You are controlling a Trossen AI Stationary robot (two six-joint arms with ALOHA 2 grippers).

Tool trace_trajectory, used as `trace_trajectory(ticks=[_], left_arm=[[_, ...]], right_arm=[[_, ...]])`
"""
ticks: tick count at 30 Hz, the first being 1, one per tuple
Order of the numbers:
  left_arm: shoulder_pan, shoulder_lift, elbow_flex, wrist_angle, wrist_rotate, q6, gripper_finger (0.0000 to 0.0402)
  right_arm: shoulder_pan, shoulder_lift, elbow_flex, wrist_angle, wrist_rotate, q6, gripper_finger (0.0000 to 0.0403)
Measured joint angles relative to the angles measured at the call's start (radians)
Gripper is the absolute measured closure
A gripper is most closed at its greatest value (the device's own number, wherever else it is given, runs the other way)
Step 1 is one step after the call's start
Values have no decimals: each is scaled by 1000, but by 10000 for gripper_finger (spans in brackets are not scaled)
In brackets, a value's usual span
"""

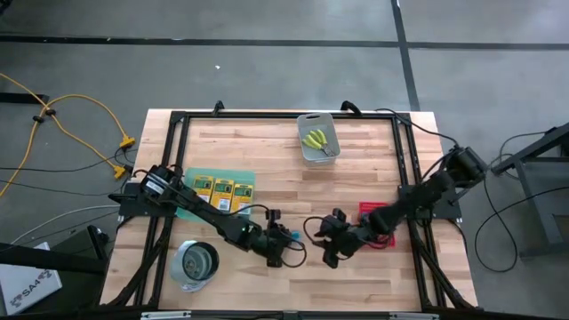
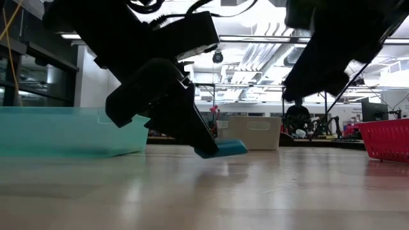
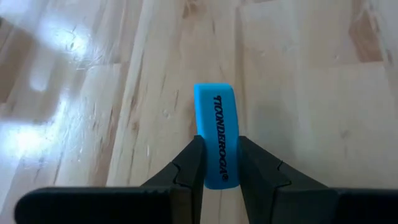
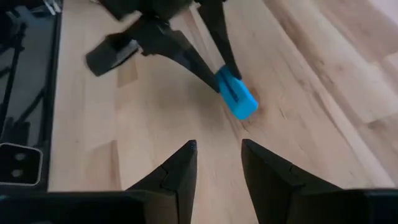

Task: Pick & Place School Supplies
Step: Put the blue eraser into the red bin

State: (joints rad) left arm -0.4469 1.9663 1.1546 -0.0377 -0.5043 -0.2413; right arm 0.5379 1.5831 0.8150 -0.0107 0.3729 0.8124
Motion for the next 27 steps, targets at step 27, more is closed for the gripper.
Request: trace_trajectory(ticks=[27], left_arm=[[-83, -3, 3, 177, -190, 224, 331]], right_arm=[[-43, 57, 0, 98, -64, -34, 285]])
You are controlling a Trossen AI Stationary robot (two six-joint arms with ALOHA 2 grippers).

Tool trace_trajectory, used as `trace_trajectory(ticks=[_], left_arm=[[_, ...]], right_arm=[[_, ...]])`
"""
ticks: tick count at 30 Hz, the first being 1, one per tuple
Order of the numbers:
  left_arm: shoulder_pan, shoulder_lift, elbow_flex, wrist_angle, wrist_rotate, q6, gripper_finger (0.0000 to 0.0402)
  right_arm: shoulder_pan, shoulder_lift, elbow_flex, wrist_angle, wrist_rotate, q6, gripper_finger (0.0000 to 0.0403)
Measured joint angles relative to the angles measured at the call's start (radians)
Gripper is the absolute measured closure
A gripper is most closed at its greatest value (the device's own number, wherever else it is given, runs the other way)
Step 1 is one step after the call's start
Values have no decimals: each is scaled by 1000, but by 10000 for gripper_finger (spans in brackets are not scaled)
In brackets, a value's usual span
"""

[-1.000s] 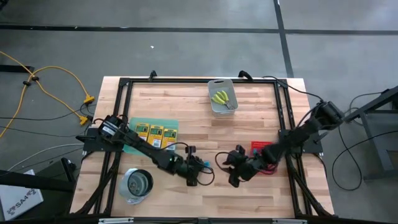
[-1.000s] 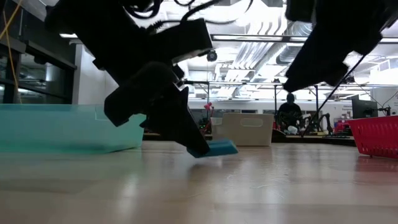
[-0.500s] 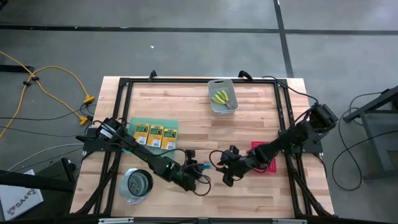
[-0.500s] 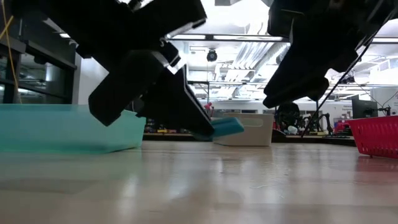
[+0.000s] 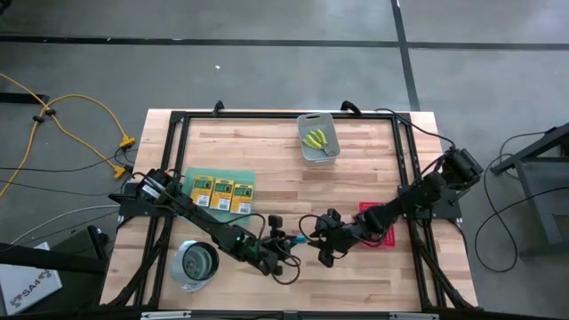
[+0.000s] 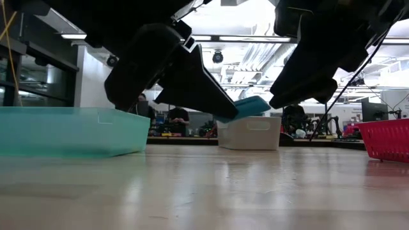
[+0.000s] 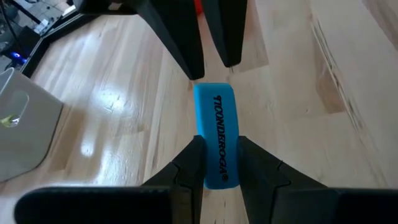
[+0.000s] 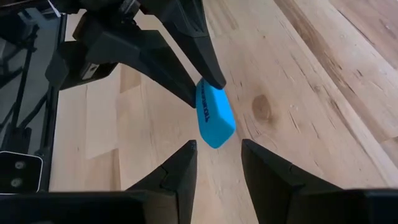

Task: Pick & Place School Supplies
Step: Put the blue eraser into the red bin

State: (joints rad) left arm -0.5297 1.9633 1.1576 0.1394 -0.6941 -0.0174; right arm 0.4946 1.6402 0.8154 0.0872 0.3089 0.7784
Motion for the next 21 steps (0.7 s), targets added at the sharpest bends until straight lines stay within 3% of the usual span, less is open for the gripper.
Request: trace_trajectory(ticks=[21], left_arm=[[-7, -1, 0, 112, -21, 87, 331]], right_arm=[[0, 0, 0, 73, 2, -20, 285]])
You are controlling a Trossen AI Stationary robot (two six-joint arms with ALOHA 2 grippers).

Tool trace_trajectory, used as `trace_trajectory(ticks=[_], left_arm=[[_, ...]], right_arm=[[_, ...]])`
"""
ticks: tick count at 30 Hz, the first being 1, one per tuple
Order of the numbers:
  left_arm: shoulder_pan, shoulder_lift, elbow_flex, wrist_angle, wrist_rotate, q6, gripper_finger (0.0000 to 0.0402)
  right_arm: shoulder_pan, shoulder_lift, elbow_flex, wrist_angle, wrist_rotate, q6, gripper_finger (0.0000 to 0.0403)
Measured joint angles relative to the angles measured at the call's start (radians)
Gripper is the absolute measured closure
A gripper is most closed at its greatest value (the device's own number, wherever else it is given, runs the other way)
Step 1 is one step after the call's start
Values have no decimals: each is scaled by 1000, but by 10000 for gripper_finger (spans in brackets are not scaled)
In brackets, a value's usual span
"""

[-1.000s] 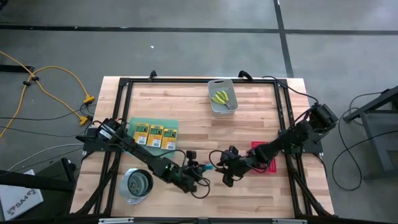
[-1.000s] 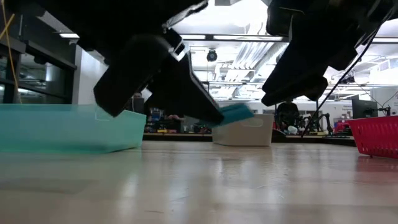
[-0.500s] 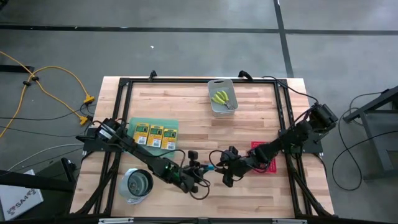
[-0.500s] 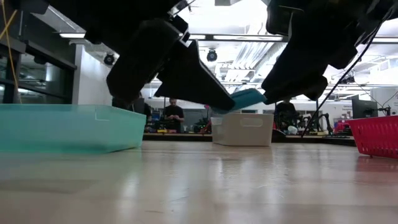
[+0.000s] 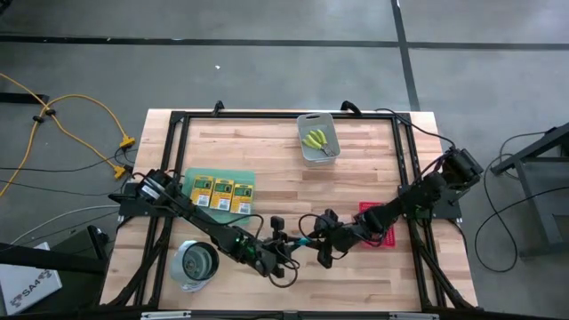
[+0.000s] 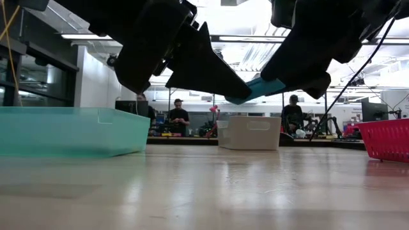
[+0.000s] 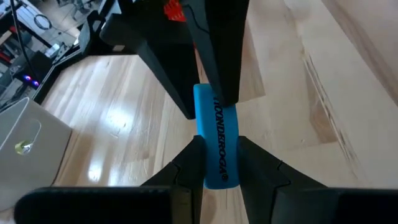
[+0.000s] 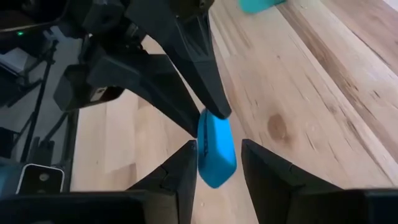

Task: Pick & Place School Supplies
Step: Put the blue eraser into the red bin

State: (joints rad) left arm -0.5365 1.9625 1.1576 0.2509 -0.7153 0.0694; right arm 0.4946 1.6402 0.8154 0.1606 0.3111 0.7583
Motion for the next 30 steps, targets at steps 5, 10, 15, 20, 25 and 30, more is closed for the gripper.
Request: trace_trajectory(ticks=[5, 10, 15, 20, 25, 30], left_arm=[[-3, 0, 0, 25, 0, 29, 331], [-3, 0, 0, 52, 3, 47, 331], [-5, -1, 0, 51, 2, 48, 331], [-12, -2, 0, 51, 0, 55, 331], [-12, -2, 0, 51, 2, 37, 326], [-12, -2, 0, 51, 2, 31, 310]], right_arm=[[0, 0, 0, 12, -32, -3, 287], [0, 0, 0, 24, -51, -4, 314], [0, 0, 0, 30, -56, -19, 359], [0, 0, 0, 35, -57, -26, 372], [0, 0, 0, 35, -60, -26, 366], [0, 0, 0, 35, -60, -26, 373]])
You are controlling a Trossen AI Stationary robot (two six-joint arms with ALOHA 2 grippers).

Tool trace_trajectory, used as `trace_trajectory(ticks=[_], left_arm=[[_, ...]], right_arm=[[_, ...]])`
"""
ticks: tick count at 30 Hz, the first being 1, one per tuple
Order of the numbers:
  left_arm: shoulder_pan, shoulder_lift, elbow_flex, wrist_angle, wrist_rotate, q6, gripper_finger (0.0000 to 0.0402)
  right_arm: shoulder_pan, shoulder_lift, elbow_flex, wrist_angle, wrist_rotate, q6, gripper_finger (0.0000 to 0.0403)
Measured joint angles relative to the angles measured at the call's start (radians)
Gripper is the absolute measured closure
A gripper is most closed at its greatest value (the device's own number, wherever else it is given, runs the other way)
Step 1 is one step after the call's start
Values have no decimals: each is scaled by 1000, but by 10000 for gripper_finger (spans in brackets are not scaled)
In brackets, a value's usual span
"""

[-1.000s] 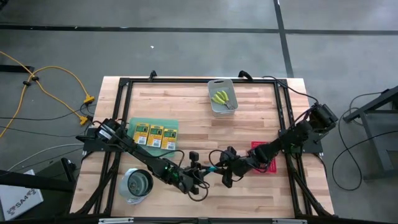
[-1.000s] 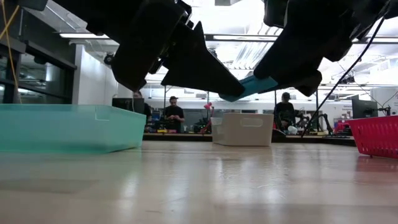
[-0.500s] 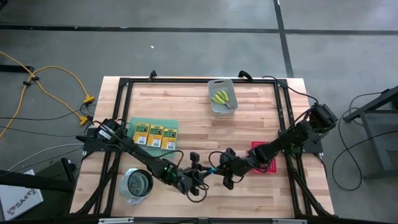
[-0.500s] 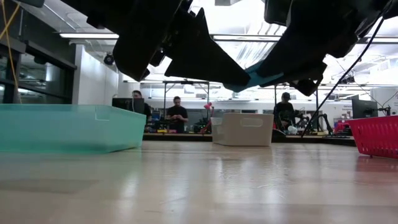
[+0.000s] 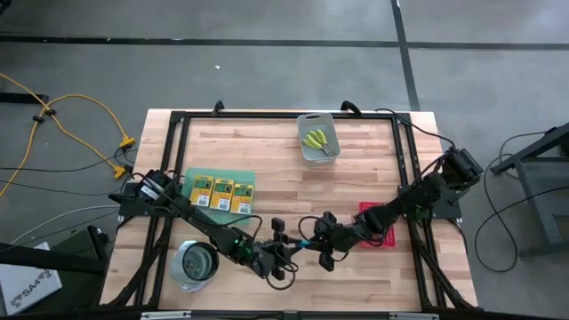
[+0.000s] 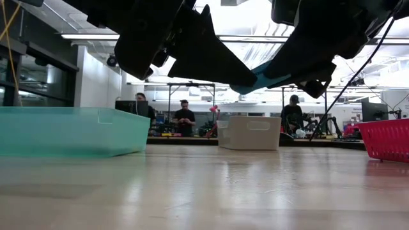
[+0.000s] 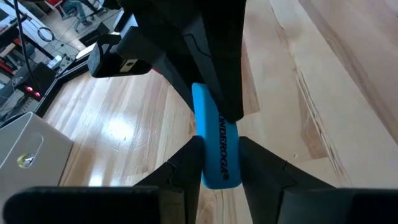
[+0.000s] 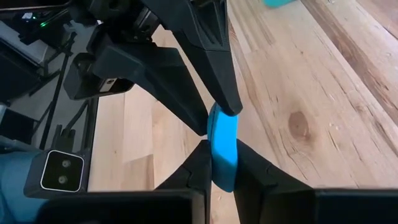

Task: Pick & Place School Supplies
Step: Put the blue eraser into the red bin

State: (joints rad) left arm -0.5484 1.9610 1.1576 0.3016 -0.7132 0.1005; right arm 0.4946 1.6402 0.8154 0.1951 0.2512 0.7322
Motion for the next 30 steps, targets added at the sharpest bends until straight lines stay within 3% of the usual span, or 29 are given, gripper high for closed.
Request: trace_trajectory(ticks=[8, 16, 23, 30], left_arm=[[0, 0, 0, -5, 5, -3, 278], [0, 1, 0, -4, 10, -3, 270], [1, 1, 0, -3, 0, -18, 270], [0, 1, 0, -2, 1, -26, 270]], right_arm=[[9, 0, 0, 4, -18, 3, 373], [50, 0, 2, -38, 13, 75, 373], [82, -29, 2, -238, 123, 176, 373], [84, -171, 1, -581, 280, 316, 373]])
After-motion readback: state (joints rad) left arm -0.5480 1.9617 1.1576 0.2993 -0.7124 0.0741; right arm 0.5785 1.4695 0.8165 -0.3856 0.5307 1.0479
